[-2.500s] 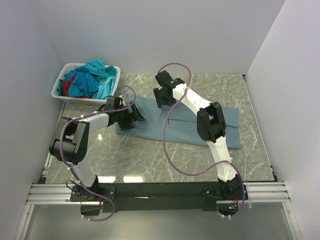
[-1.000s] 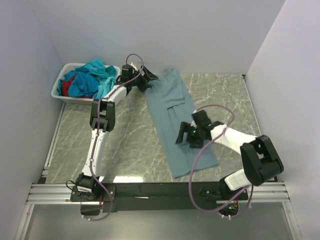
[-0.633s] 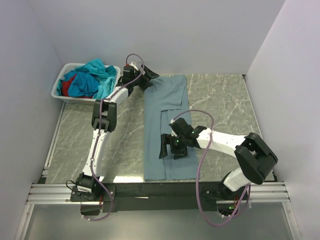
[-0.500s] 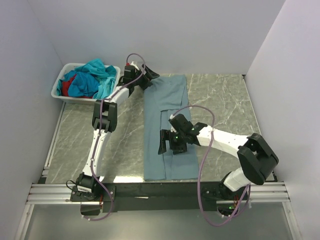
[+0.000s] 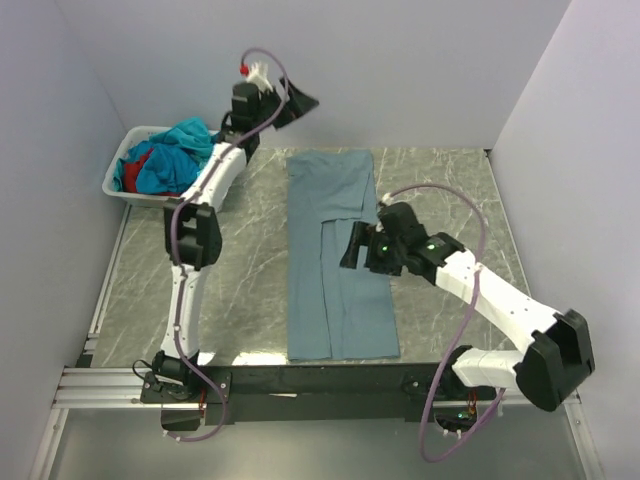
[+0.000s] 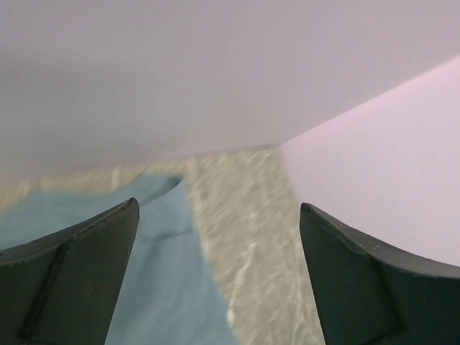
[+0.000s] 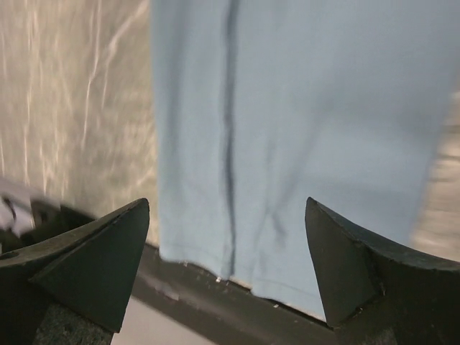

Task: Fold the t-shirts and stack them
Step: Fold the tshirt

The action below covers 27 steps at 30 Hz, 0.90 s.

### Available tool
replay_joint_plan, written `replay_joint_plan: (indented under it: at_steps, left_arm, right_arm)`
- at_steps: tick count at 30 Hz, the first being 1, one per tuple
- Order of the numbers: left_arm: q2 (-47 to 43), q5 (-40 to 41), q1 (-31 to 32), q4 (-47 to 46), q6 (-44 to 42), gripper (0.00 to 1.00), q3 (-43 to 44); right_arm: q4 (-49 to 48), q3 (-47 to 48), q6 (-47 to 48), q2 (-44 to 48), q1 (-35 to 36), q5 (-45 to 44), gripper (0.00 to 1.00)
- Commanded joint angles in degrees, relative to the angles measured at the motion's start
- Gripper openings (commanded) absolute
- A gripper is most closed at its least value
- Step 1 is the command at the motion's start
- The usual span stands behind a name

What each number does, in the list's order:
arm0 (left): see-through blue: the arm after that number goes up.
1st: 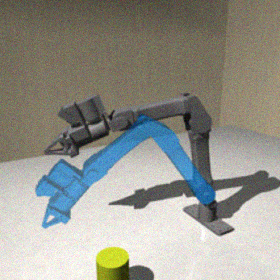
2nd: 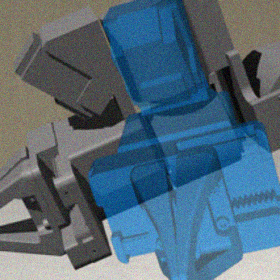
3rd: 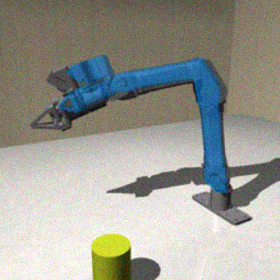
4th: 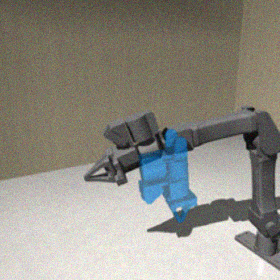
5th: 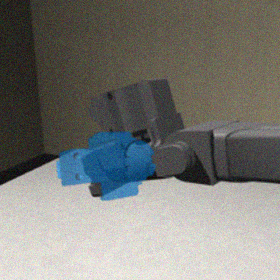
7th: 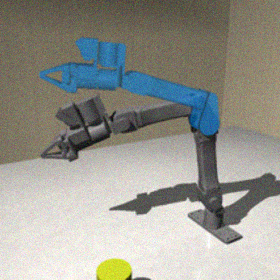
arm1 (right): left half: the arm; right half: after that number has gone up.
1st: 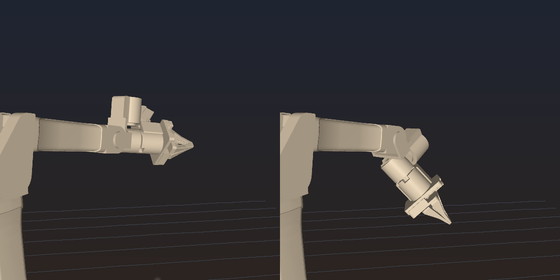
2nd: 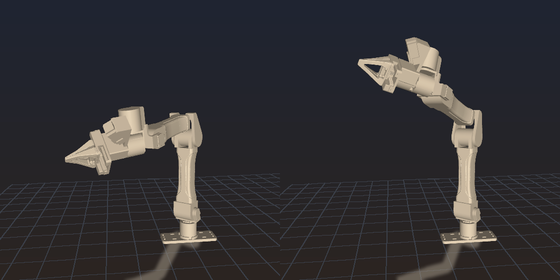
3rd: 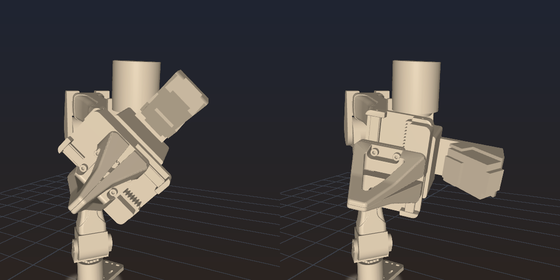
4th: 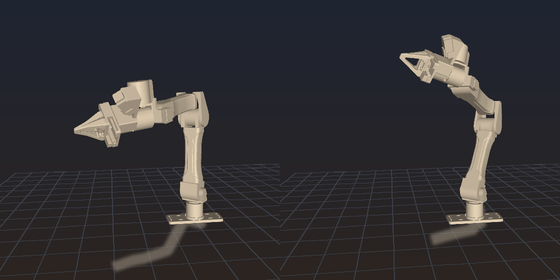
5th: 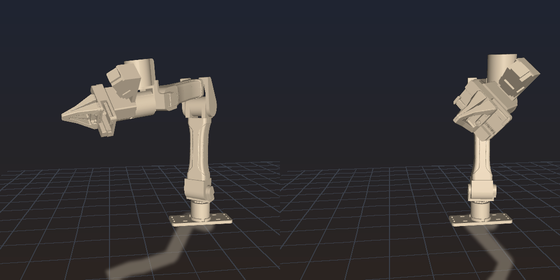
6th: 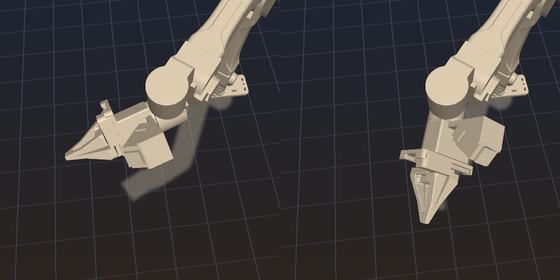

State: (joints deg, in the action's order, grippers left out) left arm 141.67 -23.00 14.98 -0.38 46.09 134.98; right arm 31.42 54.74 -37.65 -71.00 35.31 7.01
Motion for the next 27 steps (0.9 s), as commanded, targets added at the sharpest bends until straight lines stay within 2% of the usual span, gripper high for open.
replay_joint_plan:
  at_steps: [1, 3, 6, 7, 9, 10, 12, 13, 16, 20, 23, 27]
  left_arm:
    - [-14.6, 0.2, 1.5, 0.2, -6.5, 1.00, -3.4]
    - [-19.1, 1.8, 2.2, 4.4, -6.7, 0.99, -8.7]
    - [-30.5, 3.7, 4.3, 4.3, -5.8, 0.99, -24.5]
    - [-36.5, 4.1, 5.1, 3.6, -4.7, 0.99, -34.0]
    - [-42.7, 5.5, 8.4, 1.8, -4.3, 0.99, -43.3]
    - [-48.6, 9.8, 9.7, 1.5, -3.6, 1.00, -52.1]
    - [-56.5, 13.2, 14.0, 1.0, -2.8, 0.99, -64.1]
    - [-58.5, 15.9, 15.2, 1.7, -1.6, 1.00, -67.4]
    - [-65.9, 17.5, 19.2, 6.0, 2.6, 0.99, -78.7]
    - [-74.5, 20.1, 25.6, 12.6, 6.6, 0.99, -89.4]
    - [-79.9, 20.3, 30.8, 18.9, 12.2, 0.99, -95.9]
    - [-88.1, 20.1, 37.9, 21.7, 23.7, 1.00, -105.3]
  right_arm:
    - [2.8, -0.6, 0.2, 5.5, -4.1, -3.4, 0.95]
    - [3.3, -2.5, 0.4, 8.8, -6.5, -3.8, 0.96]
    - [5.7, -4.9, 0.9, 12.0, -7.7, -6.6, 0.99]
    - [6.5, -5.4, 0.8, 12.7, -8.0, -8.2, 0.99]
    - [8.4, -7.1, 0.7, 14.8, -8.3, -8.8, 1.00]
    - [8.9, -8.3, 0.8, 15.5, -8.3, -9.0, 1.00]
    - [10.3, -9.6, 0.6, 17.9, -8.6, -9.4, 1.00]
    - [10.3, -11.4, 0.6, 18.8, -8.6, -8.9, 1.00]
    - [10.0, -15.5, 0.2, 22.6, -8.8, -5.9, 1.00]
    - [10.1, -20.4, -1.2, 26.6, -8.8, -2.3, 1.00]
    - [10.2, -24.5, -1.4, 29.3, -8.3, 0.5, 1.00]
    - [8.2, -28.9, -3.9, 32.2, -7.5, 7.0, 1.00]
